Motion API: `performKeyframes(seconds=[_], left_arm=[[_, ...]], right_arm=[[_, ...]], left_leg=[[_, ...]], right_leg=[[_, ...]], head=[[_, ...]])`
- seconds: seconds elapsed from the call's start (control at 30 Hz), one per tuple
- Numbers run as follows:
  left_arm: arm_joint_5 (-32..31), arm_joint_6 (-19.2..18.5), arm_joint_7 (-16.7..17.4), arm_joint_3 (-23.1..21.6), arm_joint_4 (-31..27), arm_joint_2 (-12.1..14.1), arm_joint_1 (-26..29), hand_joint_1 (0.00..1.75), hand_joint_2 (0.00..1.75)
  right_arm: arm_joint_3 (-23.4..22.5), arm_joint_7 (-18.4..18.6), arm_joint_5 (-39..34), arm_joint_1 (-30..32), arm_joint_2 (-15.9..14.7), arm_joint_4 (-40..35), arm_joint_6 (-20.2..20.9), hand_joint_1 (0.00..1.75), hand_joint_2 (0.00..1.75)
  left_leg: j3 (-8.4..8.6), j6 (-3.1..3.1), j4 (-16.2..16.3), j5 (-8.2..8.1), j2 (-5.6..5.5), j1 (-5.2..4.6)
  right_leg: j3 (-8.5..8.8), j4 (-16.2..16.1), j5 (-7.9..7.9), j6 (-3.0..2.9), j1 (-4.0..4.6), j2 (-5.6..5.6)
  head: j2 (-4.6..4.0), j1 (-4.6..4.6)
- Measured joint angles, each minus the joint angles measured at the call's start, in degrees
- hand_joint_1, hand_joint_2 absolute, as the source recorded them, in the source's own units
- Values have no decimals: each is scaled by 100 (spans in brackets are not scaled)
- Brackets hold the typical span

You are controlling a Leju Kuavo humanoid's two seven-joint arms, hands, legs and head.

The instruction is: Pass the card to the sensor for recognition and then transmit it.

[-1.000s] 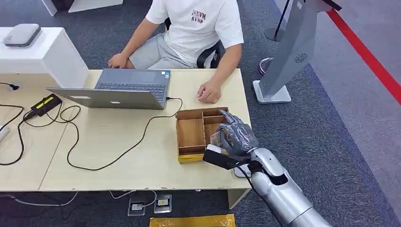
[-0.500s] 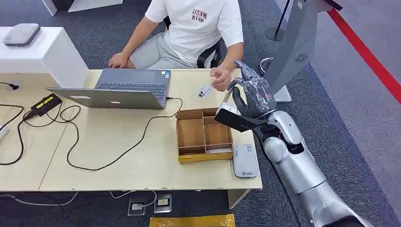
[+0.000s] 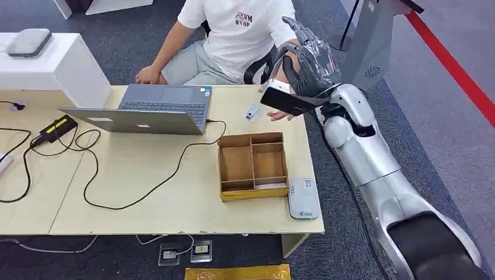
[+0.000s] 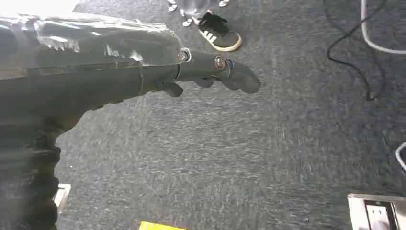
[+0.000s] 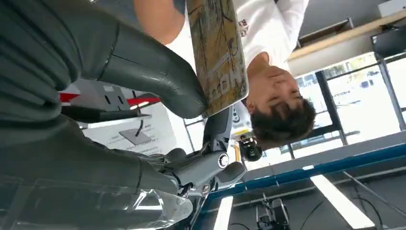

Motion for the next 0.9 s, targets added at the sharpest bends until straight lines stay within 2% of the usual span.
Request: performKeyframes(seconds=[0.17,0.37,0.57,0.9], left_arm=[[-46,-61,39,-57,0,28,-98,0,175],[20,-42,66,-83,2,87,-89,0,175],[31,-53,66,-107,2,109,-42,0,175],[11,-70,70,-170,2,142,-47,0,175]], right_arm=[[184,72,422,-819,304,1211,17,175,175],[380,503,687,-1369,612,2313,175,175,175],[553,568,790,-1493,746,2945,240,175,175],[638,566,790,-1487,761,3312,225,175,175]], left_leg=[[-14,0,1,0,3,3],[-22,-1,0,0,1,4],[-21,-1,1,0,2,4],[-20,-1,3,0,3,3]], right_leg=[[-21,2,4,-6,5,0],[-29,2,3,-7,6,3],[-29,0,3,-7,6,2],[-30,0,3,-7,5,5]], head=[[0,2],[0,-2],[0,-2],[0,0]])
